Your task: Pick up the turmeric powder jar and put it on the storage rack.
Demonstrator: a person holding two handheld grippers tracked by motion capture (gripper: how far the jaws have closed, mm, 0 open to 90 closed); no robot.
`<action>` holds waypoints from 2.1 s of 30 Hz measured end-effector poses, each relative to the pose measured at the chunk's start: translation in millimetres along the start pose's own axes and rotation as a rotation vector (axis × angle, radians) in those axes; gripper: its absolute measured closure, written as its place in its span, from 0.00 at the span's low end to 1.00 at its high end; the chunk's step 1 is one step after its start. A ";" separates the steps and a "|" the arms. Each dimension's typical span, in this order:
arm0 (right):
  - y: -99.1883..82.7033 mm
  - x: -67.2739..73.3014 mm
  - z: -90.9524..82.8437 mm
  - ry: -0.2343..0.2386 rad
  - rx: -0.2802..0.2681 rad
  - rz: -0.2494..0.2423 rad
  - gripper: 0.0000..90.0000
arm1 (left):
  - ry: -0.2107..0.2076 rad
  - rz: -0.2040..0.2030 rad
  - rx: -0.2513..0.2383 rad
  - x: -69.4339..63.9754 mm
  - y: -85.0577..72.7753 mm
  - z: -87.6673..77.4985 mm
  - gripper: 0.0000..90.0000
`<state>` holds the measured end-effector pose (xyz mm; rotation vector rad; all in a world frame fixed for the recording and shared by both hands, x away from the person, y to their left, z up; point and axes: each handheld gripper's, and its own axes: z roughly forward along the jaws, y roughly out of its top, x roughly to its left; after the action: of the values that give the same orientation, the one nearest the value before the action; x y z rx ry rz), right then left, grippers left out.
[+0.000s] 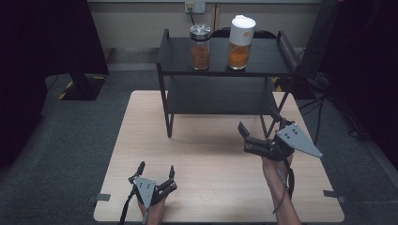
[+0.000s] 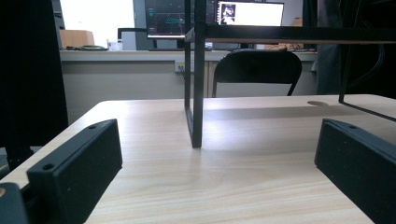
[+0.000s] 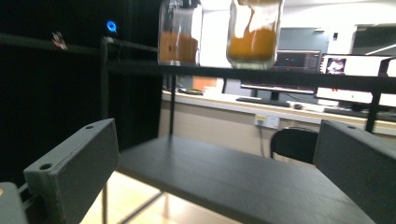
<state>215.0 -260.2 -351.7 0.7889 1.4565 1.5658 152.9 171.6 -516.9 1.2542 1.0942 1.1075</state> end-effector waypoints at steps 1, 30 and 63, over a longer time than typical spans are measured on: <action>-3.2 1.5 -1.2 -0.006 0.003 0.001 0.00 | 0.000 0.000 0.000 0.0 0.0 0.0 0.00; -126.1 41.6 -56.0 -0.231 0.092 0.028 0.00 | 0.000 0.000 0.000 0.0 0.0 0.0 0.00; -151.7 44.7 -68.3 -0.288 0.123 0.050 0.00 | 0.006 0.000 0.000 -1.0 -0.1 -0.1 0.00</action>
<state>158.6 -255.7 -514.4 1.0827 1.3374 1.3435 152.6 170.7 -516.9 1.2516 1.0982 1.1116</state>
